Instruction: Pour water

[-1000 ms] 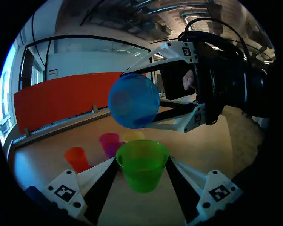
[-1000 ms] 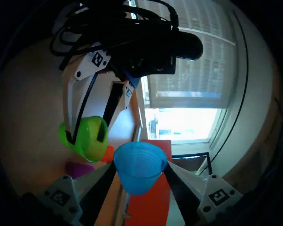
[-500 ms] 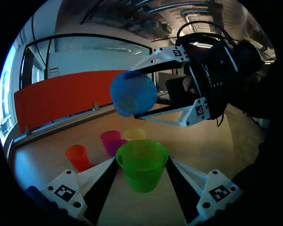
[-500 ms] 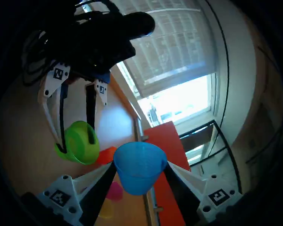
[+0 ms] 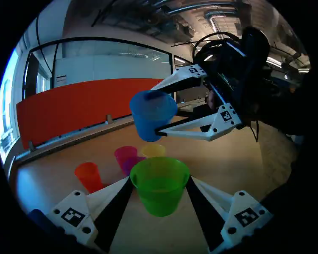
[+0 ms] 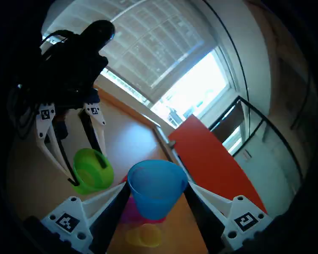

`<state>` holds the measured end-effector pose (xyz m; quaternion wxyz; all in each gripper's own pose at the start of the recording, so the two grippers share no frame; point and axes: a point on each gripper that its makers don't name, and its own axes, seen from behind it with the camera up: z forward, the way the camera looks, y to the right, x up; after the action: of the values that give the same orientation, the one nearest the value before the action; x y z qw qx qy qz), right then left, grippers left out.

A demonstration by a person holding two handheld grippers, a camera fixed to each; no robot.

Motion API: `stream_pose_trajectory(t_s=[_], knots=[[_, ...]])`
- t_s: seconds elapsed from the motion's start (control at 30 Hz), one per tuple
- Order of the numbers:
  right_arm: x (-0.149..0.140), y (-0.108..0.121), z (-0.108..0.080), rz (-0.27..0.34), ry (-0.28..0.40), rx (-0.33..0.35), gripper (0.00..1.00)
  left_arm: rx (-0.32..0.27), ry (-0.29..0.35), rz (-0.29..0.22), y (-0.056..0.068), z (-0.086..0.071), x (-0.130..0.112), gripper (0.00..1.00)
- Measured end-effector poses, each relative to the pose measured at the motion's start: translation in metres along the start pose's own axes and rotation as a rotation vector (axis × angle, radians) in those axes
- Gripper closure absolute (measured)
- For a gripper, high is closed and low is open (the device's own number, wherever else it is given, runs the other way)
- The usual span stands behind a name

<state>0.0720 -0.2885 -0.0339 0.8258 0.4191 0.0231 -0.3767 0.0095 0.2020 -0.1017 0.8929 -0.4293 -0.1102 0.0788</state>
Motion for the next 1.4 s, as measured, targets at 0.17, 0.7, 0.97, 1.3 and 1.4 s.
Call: stream_pose_trajectory(t_s=[0.17,0.7,0.97,1.3,1.4], knots=[[-0.006,-0.001,-0.005,0.143,0.003,0.016,0.09,0.003,-0.004,0.001,-0.001,0.001,-0.001,0.14],[-0.033,-0.002,-0.013,0.503,-0.056,0.047,0.09,0.012,-0.009,-0.007,-0.008,0.001,-0.001,0.14],[-0.042,-0.01,-0.016,0.511,-0.085,0.061,0.09,0.019,-0.02,-0.008,-0.011,0.001,-0.004,0.14],[-0.06,-0.023,-0.02,0.524,-0.133,0.091,0.09,0.018,-0.053,-0.001,-0.013,0.003,-0.015,0.14],[-0.064,-0.028,-0.021,0.529,-0.145,0.105,0.09,0.015,-0.068,0.005,-0.013,0.004,-0.02,0.14]])
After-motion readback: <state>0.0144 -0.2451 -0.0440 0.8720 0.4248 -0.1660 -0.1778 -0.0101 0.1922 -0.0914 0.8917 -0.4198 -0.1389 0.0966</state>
